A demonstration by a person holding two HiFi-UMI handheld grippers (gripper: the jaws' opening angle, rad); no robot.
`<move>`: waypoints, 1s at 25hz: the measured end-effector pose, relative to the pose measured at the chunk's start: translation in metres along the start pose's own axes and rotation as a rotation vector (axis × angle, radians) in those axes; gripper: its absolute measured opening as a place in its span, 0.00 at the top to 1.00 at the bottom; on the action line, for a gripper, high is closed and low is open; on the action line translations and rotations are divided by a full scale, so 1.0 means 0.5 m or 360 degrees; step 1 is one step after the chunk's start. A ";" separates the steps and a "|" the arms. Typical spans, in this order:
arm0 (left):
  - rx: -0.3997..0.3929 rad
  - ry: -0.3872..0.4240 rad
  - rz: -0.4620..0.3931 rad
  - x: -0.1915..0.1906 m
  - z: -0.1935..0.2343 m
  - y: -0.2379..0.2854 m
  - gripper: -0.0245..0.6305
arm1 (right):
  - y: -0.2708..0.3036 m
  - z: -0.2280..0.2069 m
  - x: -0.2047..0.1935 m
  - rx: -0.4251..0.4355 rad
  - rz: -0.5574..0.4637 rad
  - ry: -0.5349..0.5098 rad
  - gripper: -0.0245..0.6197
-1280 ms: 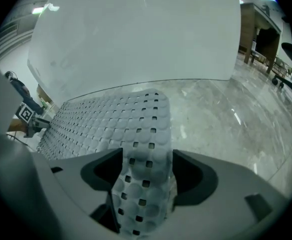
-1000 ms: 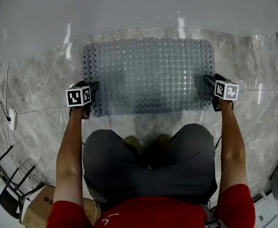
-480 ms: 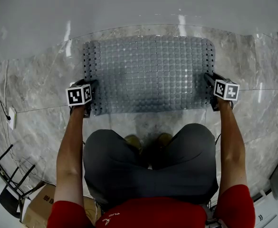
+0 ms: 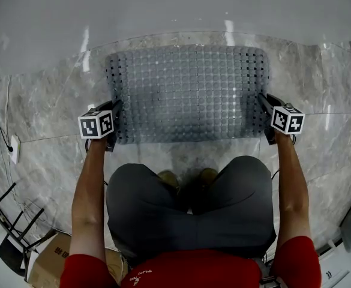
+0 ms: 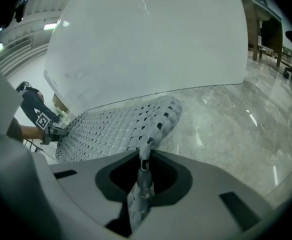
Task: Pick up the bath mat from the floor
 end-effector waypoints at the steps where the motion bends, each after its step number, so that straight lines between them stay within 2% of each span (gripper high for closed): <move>1: -0.0022 0.0005 -0.0022 0.001 -0.003 -0.007 0.89 | -0.009 0.006 0.003 0.0018 -0.0032 0.0006 0.90; 9: -0.0168 0.0030 -0.0253 0.013 -0.037 -0.070 0.89 | -0.078 0.071 0.037 0.0129 -0.0209 -0.0013 0.90; 19: -0.0241 0.0171 -0.0421 0.041 -0.093 -0.148 0.89 | -0.146 0.136 0.077 0.0183 -0.0293 -0.0093 0.90; 25: -0.0243 0.0180 -0.0569 0.093 -0.138 -0.238 0.89 | -0.216 0.183 0.139 0.0243 -0.0403 -0.0075 0.91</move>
Point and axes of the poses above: the fingertips, and each gripper's own axes: y forward along the fingers, z to its left, x out of its top, the point moved 6 cm from there along -y, backward along the fingers, and after that the axes turned 7 degrees about -z, right-handed, at the moved point
